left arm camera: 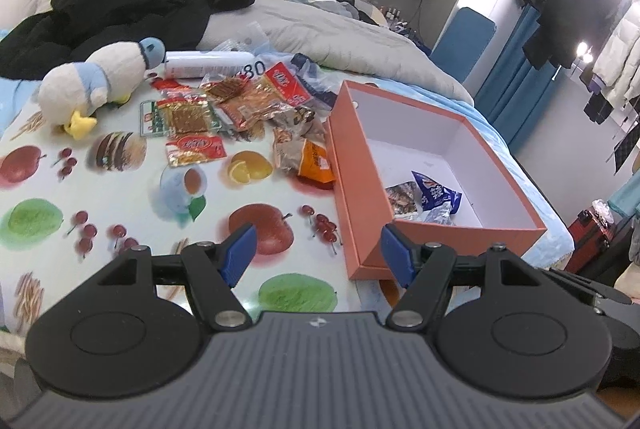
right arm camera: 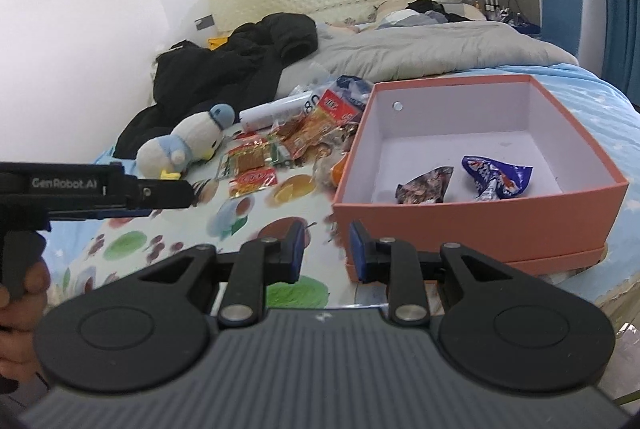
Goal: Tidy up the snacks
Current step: 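Withdraw both tools from the box back toward the snack pile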
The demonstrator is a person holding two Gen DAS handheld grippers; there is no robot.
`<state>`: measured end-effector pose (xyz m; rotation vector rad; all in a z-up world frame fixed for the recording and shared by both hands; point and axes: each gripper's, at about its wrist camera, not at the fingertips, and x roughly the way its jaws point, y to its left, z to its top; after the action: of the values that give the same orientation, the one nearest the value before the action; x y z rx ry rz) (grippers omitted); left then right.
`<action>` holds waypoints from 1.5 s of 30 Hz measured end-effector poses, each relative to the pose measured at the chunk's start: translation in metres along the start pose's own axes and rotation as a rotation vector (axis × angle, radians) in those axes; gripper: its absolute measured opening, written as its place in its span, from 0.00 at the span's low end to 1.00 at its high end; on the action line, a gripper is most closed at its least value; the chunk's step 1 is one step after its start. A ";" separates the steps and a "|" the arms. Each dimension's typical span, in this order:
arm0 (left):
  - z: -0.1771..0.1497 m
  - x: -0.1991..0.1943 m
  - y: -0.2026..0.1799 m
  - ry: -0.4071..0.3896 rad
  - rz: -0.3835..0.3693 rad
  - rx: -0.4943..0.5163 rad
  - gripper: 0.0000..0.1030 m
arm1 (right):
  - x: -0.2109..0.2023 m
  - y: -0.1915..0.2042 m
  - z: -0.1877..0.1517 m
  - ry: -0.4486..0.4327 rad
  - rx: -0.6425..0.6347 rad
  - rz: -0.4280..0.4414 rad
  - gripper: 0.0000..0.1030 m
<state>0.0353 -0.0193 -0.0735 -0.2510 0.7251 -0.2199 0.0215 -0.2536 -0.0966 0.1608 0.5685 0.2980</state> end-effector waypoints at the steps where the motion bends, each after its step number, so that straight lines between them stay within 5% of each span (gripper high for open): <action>1: -0.001 0.000 0.003 0.003 0.002 -0.006 0.71 | 0.000 0.002 0.000 0.001 -0.005 -0.001 0.28; 20: 0.015 0.050 0.076 0.008 0.084 -0.034 0.71 | 0.054 0.046 0.014 -0.012 -0.094 -0.058 0.28; 35: 0.069 0.123 0.162 -0.024 0.213 -0.009 0.71 | 0.133 0.094 0.036 -0.038 -0.243 -0.101 0.28; 39: 0.084 0.146 0.183 0.009 0.196 -0.002 0.73 | 0.155 0.106 0.036 -0.032 -0.285 -0.116 0.60; 45: 0.107 0.183 0.208 0.037 0.180 0.005 0.78 | 0.190 0.121 0.030 -0.033 -0.348 -0.113 0.62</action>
<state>0.2640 0.1413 -0.1735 -0.1762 0.7786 -0.0557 0.1619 -0.0806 -0.1395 -0.2018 0.4825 0.2796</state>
